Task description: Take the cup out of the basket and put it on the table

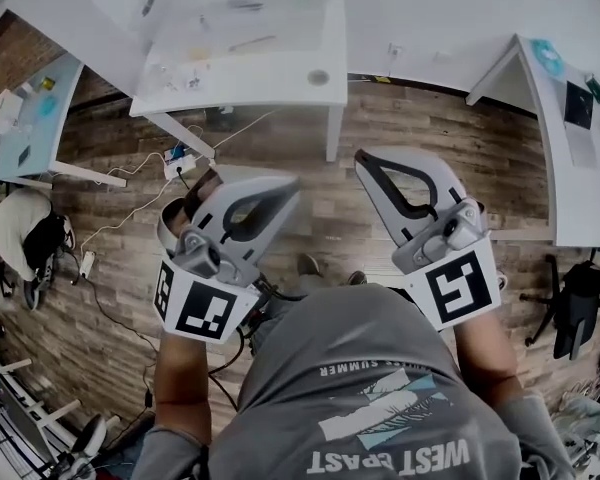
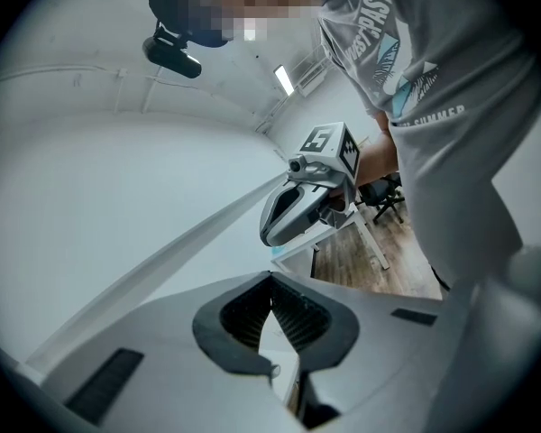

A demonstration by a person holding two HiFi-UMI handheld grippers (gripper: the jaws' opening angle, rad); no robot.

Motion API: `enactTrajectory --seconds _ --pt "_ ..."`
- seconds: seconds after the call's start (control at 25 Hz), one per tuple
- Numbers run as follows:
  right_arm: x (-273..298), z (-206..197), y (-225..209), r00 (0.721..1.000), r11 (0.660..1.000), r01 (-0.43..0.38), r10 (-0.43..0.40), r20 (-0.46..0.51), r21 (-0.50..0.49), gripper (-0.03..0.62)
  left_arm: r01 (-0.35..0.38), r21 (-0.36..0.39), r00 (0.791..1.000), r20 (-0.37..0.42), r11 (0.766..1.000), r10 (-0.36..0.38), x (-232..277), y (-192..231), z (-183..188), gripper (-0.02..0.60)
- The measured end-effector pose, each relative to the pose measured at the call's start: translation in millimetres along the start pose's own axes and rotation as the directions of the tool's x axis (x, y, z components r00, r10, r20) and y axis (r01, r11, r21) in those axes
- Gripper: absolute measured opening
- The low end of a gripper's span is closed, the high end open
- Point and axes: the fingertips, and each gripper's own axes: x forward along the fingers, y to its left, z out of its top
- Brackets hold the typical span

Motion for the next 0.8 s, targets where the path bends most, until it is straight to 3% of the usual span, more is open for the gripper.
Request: enactTrajectory --seconds 0.44,0.8 --pt "49.0 2.4 -18.1 0.996 0.999 0.048 -0.050 -0.068 -0.025 0.012 0.011 -0.018 0.998 0.061 1.000 -0.010 -5.9 39.3 -39.8 0.009" --pt "78.1 -26.3 -59.8 0.998 1.000 0.004 -0.004 -0.056 0.006 0.012 0.009 -0.036 1.000 0.013 0.999 -0.008 36.1 63.4 -59.9 0.009"
